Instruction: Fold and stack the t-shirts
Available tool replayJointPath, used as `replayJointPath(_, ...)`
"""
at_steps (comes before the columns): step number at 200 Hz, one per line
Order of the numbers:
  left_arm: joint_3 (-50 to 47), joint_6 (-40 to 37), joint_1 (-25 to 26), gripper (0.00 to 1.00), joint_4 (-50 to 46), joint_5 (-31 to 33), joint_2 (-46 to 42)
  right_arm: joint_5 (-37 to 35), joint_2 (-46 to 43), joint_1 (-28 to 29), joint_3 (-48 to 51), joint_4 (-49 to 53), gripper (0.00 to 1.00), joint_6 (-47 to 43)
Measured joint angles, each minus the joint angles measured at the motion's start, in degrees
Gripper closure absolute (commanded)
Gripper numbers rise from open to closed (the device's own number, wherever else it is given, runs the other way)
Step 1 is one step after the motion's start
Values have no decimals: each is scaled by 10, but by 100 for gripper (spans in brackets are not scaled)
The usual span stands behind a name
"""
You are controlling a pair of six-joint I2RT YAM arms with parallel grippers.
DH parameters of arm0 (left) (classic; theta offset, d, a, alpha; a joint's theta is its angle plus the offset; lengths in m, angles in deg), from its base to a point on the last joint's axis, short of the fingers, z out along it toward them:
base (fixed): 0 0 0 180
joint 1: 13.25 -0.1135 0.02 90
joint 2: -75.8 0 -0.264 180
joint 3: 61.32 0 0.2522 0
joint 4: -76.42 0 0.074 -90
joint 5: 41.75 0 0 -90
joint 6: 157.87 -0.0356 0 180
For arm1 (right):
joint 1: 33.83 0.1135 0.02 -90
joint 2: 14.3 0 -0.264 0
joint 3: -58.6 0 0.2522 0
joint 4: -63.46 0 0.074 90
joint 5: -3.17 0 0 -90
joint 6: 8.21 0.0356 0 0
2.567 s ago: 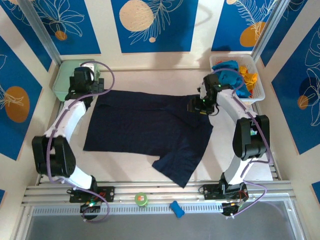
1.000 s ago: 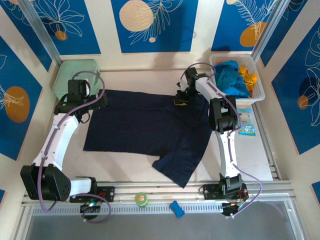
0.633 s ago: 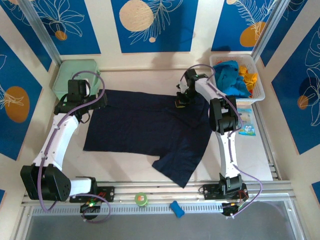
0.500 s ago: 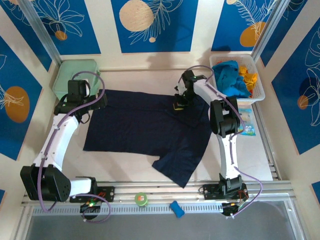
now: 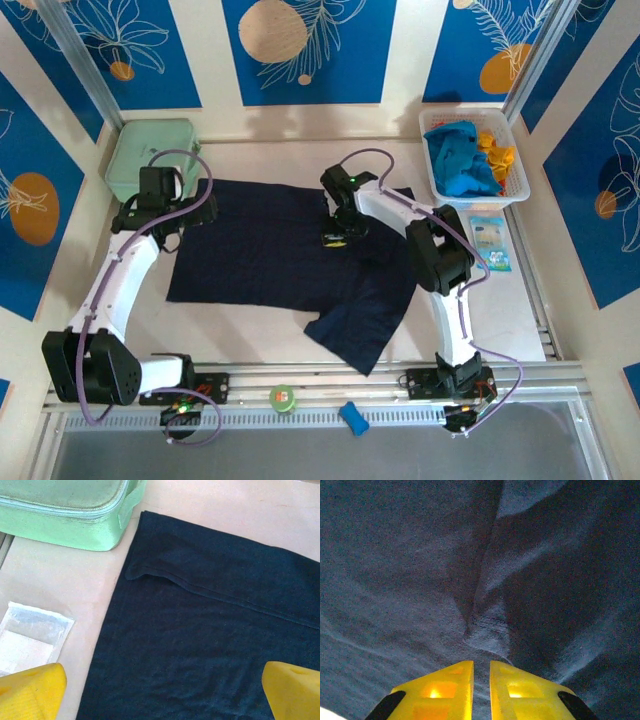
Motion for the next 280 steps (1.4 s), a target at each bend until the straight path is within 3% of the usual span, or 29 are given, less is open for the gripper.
replayJointPath(65,0,0,0,0,0,-2,0,-57,-23,24,1,18,76,42)
replayJointPath(87,0,2,0,0,-5,2,0,-69,-59,9,8,18,76,41)
replayJointPath(112,0,26,0,0,-33,19,-3,-87,-109,-16,40,18,66,38)
replayJointPath(129,0,43,0,0,-59,27,-16,-103,-150,-39,85,19,65,36)
replayJointPath(156,-4,72,0,1,-87,29,-43,-103,-200,-98,179,18,74,34)
replayJointPath(187,-30,103,0,0,-103,23,-66,-91,-189,-179,240,12,90,35)
replayJointPath(219,-46,123,0,0,-129,14,-78,-89,-145,-194,247,1,100,30)
replayJointPath(280,-88,155,0,1,-153,14,-139,-96,-60,-208,157,40,100,10)
